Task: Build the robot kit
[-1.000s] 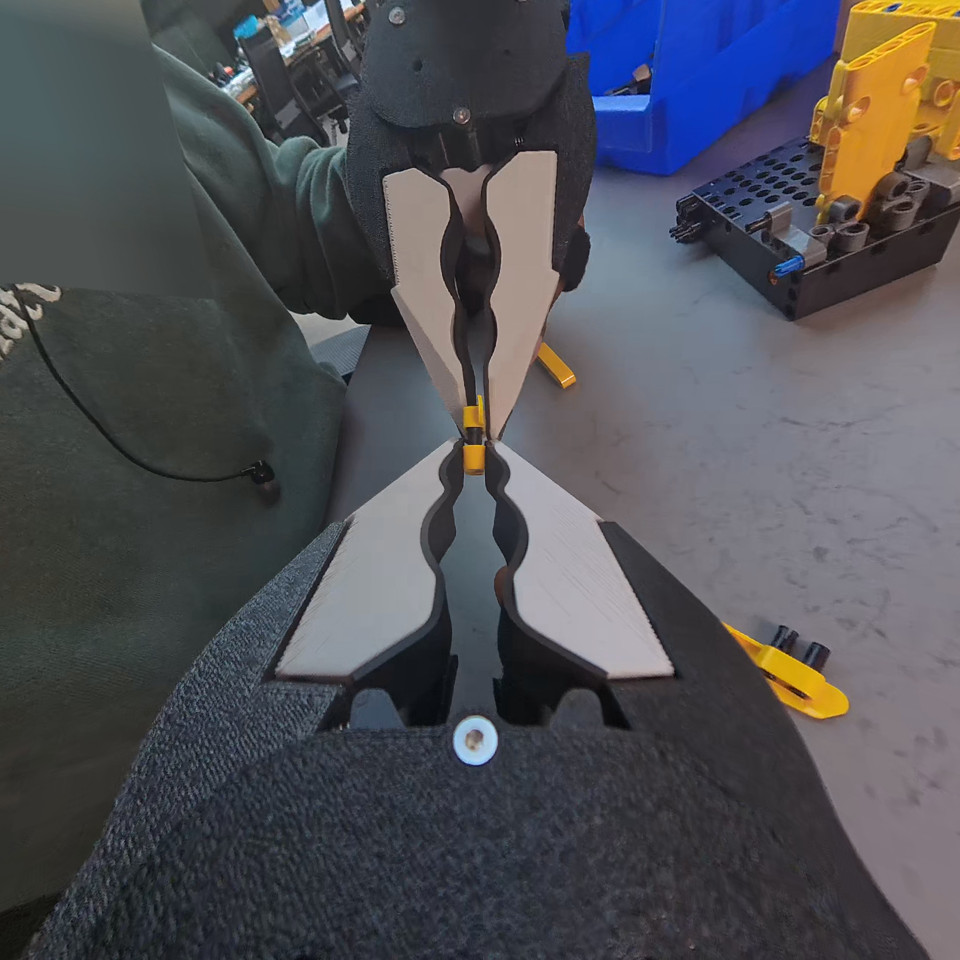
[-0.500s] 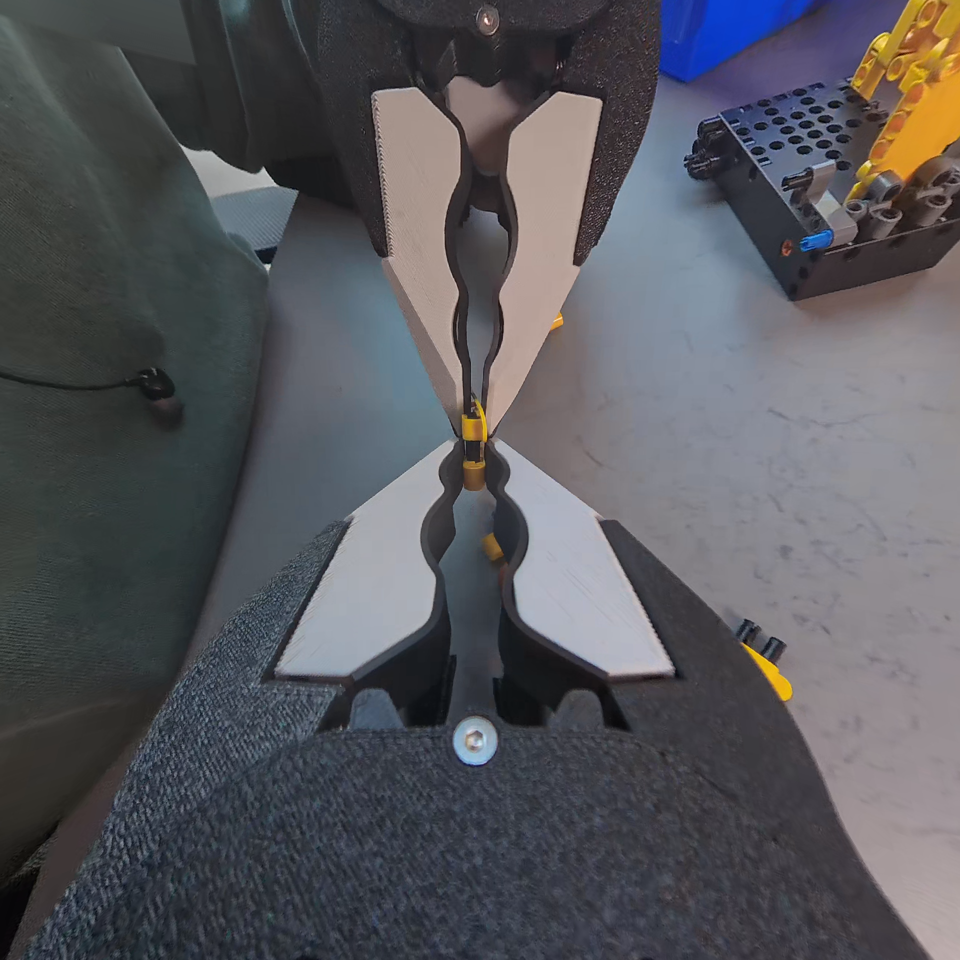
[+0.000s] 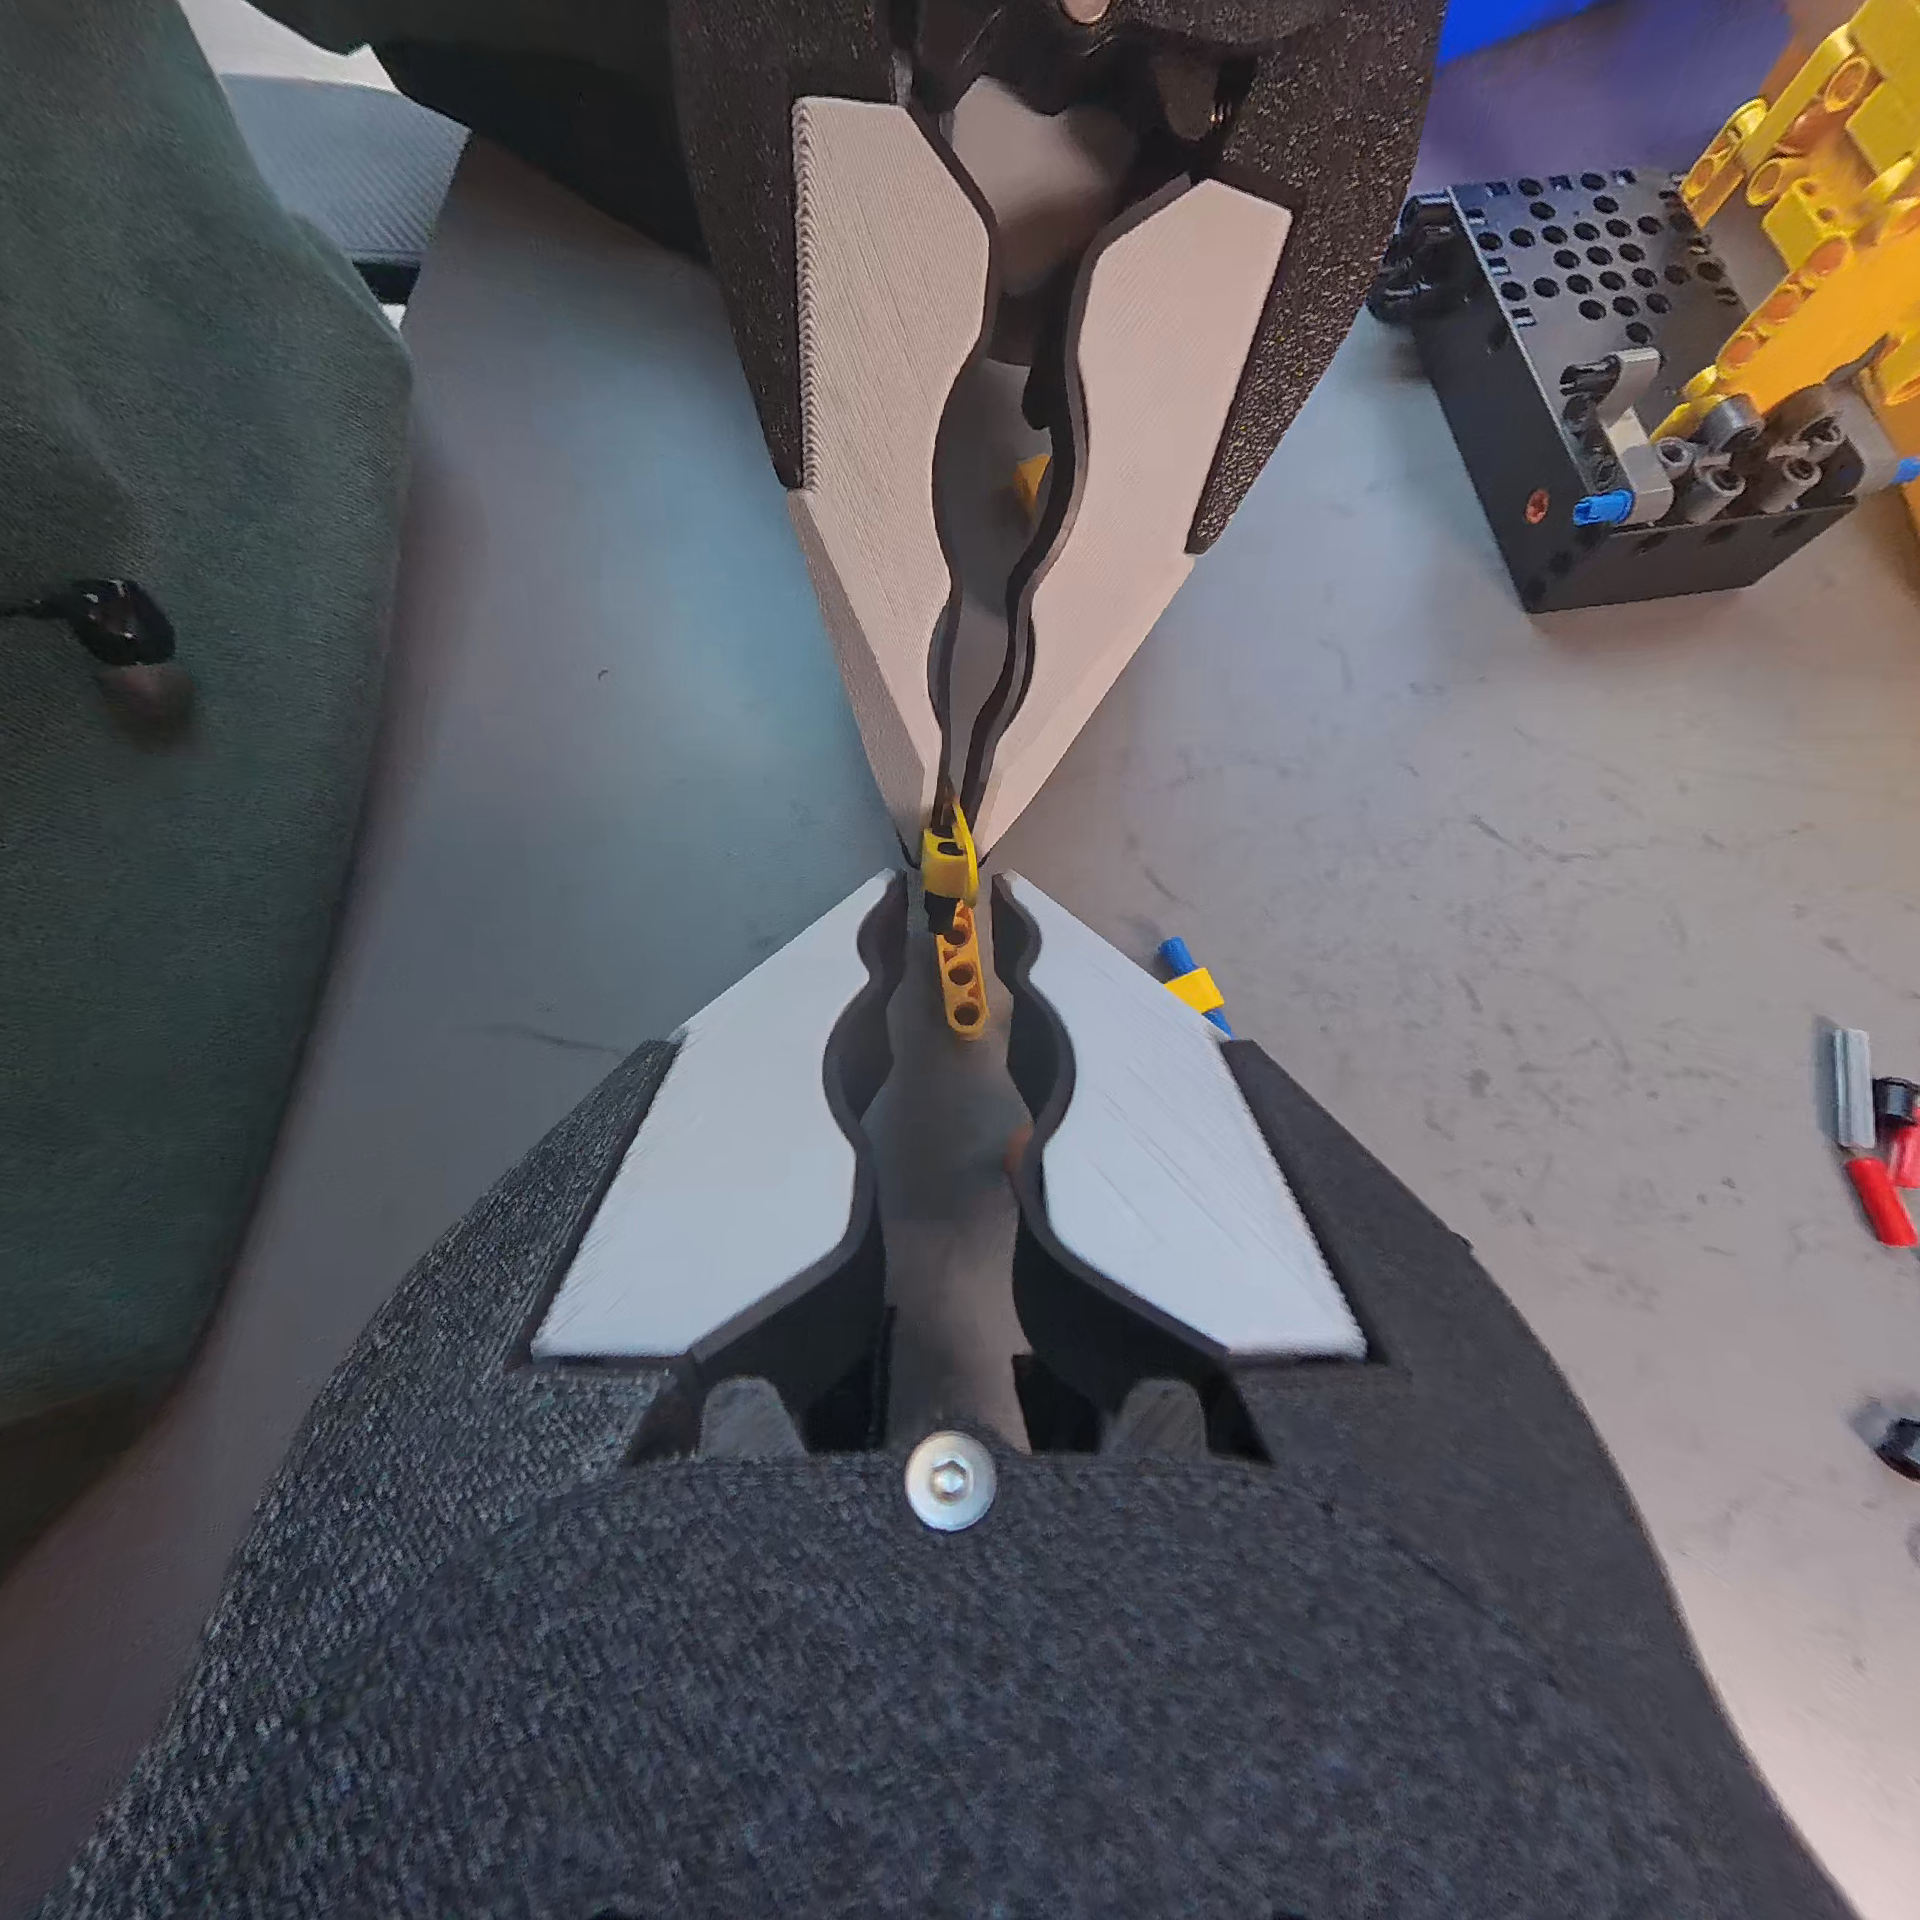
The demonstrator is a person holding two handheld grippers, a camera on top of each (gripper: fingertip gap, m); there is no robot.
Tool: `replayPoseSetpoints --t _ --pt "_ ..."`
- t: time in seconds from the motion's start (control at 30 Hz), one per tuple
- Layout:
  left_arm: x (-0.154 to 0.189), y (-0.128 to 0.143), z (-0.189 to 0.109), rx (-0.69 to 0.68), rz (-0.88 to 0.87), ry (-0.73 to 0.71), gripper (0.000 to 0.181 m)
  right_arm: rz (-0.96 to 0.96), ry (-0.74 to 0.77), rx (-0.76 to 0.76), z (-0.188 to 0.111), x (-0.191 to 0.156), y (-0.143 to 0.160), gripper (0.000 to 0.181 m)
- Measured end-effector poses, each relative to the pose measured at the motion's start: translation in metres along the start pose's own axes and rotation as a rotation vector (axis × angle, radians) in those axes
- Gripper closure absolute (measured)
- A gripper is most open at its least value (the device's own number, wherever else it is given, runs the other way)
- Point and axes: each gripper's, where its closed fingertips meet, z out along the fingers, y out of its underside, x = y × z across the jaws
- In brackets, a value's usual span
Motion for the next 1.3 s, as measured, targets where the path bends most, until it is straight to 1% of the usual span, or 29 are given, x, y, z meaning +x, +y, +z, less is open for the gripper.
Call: replayPoseSetpoints --t 0.2,0.4,0.5,0.53,0.57,0.9,1.13,1.3 --pt "-0.005 -0.003 -0.007 0.028 -0.021 -0.009 0.179 0.017 0.003 -0.019 -0.014 0.003 0.006 0.161" --pt "-0.004 -0.006 -0.007 0.032 -0.029 -0.010 0.179 0.028 0.004 -0.103 -0.013 0.002 0.020 0.162" --pt "-0.001 -0.004 -0.002 0.008 -0.030 0.001 0.179 0.020 0.004 -0.122 -0.009 0.001 0.019 0.168" --pt "-0.001 -0.002 0.000 -0.005 -0.024 -0.002 0.179 0.010 0.019 -0.135 -0.007 0.002 0.020 0.174" --pt "0.000 -0.001 0.001 -0.015 -0.018 -0.004 0.179 0.007 0.017 -0.141 -0.007 0.002 0.019 0.174" --pt "-0.002 -0.003 0.000 0.011 -0.032 -0.012 0.179 0.005 -0.012 -0.005 -0.025 -0.002 0.000 0.175" --pt "-0.004 -0.003 -0.001 0.018 -0.015 -0.029 0.178 0.032 0.007 -0.005 -0.024 0.002 -0.001 0.175" --pt "-0.006 -0.001 0.001 0.004 0.004 -0.047 0.178 0.014 0.031 -0.015 -0.028 0.001 -0.011 0.175"
